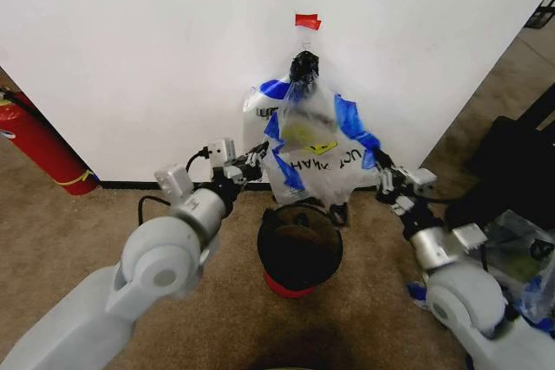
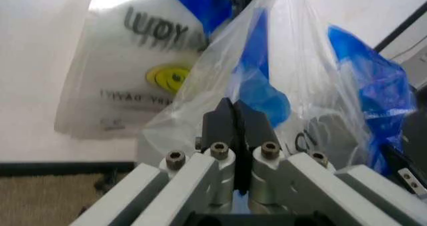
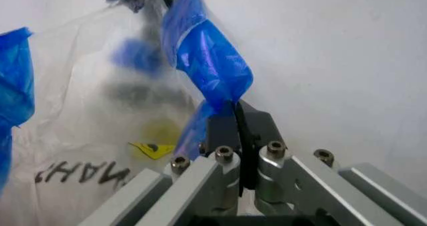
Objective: Pick up the garbage bag from the wall and place it over the trash bin.
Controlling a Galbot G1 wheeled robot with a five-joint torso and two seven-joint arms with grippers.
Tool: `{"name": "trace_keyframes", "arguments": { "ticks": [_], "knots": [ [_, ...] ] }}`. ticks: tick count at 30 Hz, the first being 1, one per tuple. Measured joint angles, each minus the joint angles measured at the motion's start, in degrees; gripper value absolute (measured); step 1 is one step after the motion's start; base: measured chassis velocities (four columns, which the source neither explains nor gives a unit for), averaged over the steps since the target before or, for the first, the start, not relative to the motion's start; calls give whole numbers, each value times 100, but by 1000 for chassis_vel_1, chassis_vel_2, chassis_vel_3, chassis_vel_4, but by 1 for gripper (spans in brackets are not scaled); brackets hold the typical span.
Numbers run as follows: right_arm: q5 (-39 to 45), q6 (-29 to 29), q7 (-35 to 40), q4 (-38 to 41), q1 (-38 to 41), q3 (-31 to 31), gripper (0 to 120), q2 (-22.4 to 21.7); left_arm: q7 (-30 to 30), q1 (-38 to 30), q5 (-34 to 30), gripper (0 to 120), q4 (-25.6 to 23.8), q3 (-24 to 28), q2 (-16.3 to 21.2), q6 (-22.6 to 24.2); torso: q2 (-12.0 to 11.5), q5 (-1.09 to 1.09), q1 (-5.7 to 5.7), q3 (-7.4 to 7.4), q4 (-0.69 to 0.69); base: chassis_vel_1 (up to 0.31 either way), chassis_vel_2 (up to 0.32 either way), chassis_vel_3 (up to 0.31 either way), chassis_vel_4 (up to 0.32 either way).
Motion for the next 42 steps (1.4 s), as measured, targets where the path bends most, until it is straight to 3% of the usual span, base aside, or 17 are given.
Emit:
{"name": "trace_keyframes", "arguments": {
  "ticks": [12, 20, 27, 36, 42],
  "knots": [
    [-644, 527, -330, 400, -1009, 208, 0, 742, 29, 1244, 216, 0, -622, -772, 58, -11, 0, -2, 1, 0, 1, 0, 0, 0, 0],
    [-246, 159, -184, 1389, -1186, 337, 0, 740, -66, 1500, -106, 0, -761, -1460, 176, 86, 0, -1, 1, 1, 1, 0, 0, 0, 0],
    [-57, -32, -151, 1646, -1348, 274, 0, 708, -150, 1501, -527, 0, -761, -1934, 243, 170, 0, 0, 1, 1, 0, 0, 0, 0, 0],
    [-283, -35, -215, 1549, -1282, -183, 0, 895, -27, 2092, -60, 0, -749, -1769, -77, 176, -1, -1, 1, 1, 1, 0, 0, 0, 0],
    [-307, -33, -230, 1225, -1083, -488, 0, 1081, 27, 2042, 119, 0, -744, -1536, -267, 116, -1, 1, 1, 1, 1, 0, 0, 0, 0]
  ]
}}
